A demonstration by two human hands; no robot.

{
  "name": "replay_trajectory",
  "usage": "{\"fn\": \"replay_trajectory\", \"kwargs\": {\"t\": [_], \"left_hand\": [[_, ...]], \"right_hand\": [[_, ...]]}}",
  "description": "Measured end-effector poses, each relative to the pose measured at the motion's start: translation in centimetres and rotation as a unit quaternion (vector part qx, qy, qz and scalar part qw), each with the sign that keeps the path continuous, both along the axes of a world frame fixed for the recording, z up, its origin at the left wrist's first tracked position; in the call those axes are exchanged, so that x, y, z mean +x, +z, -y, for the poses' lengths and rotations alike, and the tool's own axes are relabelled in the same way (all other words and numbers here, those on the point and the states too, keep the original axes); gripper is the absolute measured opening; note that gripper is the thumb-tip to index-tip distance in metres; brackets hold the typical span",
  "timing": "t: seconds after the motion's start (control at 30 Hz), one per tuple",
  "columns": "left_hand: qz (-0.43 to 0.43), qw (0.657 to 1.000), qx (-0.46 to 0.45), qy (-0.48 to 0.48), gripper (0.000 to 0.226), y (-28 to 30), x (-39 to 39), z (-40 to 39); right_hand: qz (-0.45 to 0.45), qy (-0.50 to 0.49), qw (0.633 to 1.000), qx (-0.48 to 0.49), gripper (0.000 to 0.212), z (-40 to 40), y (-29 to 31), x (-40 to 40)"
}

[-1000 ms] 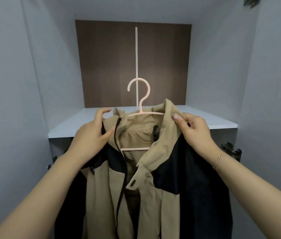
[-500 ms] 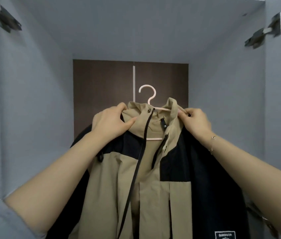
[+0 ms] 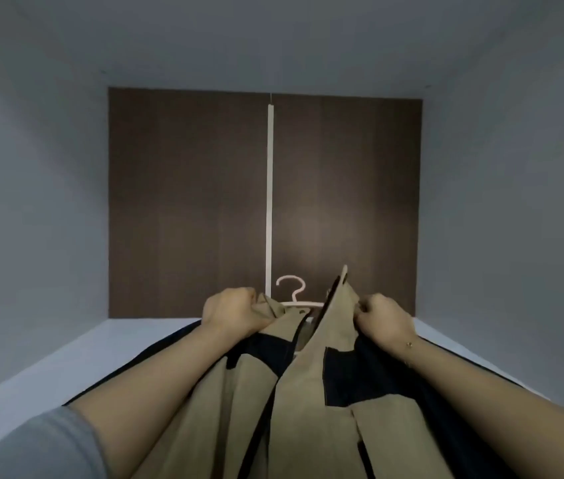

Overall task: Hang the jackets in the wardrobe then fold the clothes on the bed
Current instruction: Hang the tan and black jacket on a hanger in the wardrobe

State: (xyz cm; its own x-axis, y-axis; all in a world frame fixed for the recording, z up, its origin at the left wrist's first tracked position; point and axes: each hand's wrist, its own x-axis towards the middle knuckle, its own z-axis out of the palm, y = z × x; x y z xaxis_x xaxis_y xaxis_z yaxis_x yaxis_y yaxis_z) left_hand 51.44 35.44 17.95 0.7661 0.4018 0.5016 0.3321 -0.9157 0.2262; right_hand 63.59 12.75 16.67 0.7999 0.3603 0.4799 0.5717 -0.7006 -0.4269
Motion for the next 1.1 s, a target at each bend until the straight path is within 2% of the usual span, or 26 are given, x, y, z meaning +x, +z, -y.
{"fn": "replay_trajectory", "kwargs": {"t": [0.07,0.13,0.2,0.27,0.3,0.37,0.43,0.5,0.57,0.63,0.77,0.83,0.9,1.0,1.1], "left_hand": [[-0.059,0.998,-0.002,0.006,0.035,-2.4,0.8,-0.7],[-0.077,0.997,-0.021,0.01,0.032,-3.4,1.0,-0.9],[-0.069,0.996,-0.053,-0.004,0.031,-3.8,1.1,-0.9],[-0.066,0.996,-0.054,-0.018,0.031,-3.9,1.0,-0.8],[-0.067,0.997,-0.038,-0.019,0.028,-3.9,0.9,-0.8],[-0.062,0.998,-0.006,-0.018,0.022,-3.7,0.5,-0.5],[-0.054,0.998,-0.009,-0.024,0.023,-3.4,0.1,-0.4],[-0.05,0.997,-0.05,-0.037,0.028,-3.1,-0.6,-0.4],[-0.036,0.994,-0.09,-0.059,0.035,-2.4,-1.7,-0.6],[-0.033,0.988,-0.13,-0.078,0.039,-1.6,-3.6,-0.4],[-0.114,0.975,-0.146,-0.12,0.043,-0.2,-9.3,2.4],[-0.141,0.971,-0.129,-0.143,0.039,-0.1,-12.5,4.6],[-0.152,0.97,-0.106,-0.155,0.035,-0.3,-15.9,6.5],[-0.142,0.969,-0.099,-0.176,0.037,-1.1,-20.9,8.9],[-0.113,0.971,-0.104,-0.181,0.044,-2.3,-25.1,10.6]], "right_hand": [[-0.042,0.032,0.997,-0.055,0.046,-0.8,-2.4,0.7],[-0.046,0.047,0.994,-0.092,0.041,-0.9,-2.7,0.5],[0.001,0.043,0.996,-0.079,0.023,-0.5,-1.9,-0.1],[0.062,0.051,0.996,-0.049,0.019,0.0,-0.3,-1.6],[0.059,0.085,0.994,-0.023,0.013,0.2,0.6,-2.7],[-0.041,0.192,0.981,0.001,0.002,0.4,1.8,-5.4],[-0.131,0.268,0.951,-0.085,0.015,0.5,1.6,-7.5],[-0.151,0.278,0.928,-0.195,0.04,0.4,0.3,-8.2],[-0.17,0.266,0.92,-0.231,0.06,0.3,-0.6,-8.2],[-0.177,0.261,0.915,-0.25,0.067,0.0,-0.7,-8.3],[-0.195,0.23,0.9,-0.315,0.076,-0.3,-0.3,-9.7],[-0.169,0.206,0.902,-0.34,0.073,-0.1,0.0,-10.7],[-0.105,0.18,0.912,-0.354,0.064,0.2,0.4,-12.2],[-0.033,0.165,0.922,-0.35,0.045,1.2,0.9,-15.2],[0.006,0.163,0.928,-0.335,0.04,3.6,1.2,-19.3]]}}
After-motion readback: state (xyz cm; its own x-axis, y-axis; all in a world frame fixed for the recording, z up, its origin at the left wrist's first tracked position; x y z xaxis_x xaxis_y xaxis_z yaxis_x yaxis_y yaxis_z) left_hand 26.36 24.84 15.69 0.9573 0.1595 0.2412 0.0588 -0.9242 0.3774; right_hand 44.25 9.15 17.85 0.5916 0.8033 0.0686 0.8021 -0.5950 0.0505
